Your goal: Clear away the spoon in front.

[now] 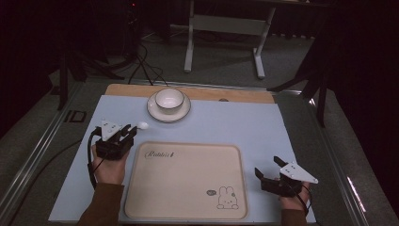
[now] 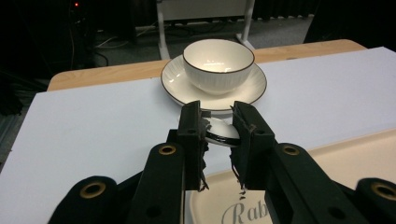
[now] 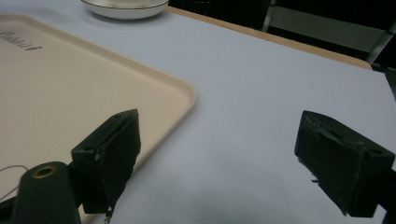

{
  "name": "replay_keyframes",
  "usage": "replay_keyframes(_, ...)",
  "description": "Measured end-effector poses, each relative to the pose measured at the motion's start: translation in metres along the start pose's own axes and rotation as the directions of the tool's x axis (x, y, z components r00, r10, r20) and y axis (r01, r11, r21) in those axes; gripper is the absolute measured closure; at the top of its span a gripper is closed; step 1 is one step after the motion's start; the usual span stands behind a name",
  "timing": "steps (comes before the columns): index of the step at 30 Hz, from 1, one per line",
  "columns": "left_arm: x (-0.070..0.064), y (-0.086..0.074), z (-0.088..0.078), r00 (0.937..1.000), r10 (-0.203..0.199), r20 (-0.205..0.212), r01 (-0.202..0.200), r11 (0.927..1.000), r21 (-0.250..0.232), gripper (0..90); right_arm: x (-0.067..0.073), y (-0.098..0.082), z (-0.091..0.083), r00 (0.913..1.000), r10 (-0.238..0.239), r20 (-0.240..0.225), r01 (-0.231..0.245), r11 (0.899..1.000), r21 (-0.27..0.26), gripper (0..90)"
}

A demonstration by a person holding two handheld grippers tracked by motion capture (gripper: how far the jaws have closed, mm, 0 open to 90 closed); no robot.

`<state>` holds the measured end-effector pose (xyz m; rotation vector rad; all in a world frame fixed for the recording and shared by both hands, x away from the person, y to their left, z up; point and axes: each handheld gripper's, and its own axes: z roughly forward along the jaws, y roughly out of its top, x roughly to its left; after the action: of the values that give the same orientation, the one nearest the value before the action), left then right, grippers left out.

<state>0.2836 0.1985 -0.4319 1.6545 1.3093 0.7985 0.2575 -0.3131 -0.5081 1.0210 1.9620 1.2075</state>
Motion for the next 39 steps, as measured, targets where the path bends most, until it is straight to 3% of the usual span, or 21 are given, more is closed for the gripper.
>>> replay_keyframes(16,-0.007,-0.015,-0.002,1.0000,-0.006,0.001,0.006,0.9999,0.013,74.4,0.000,0.000,0.000,1.0000,0.001,0.002,-0.001,1.000,0.003,14.1)
replay_keyframes(39,-0.014,-0.044,-0.010,0.9989,-0.046,0.009,0.045,0.9982,0.038,74.3,0.000,0.000,0.001,1.0000,-0.003,0.000,0.003,1.000,0.007,14.1)
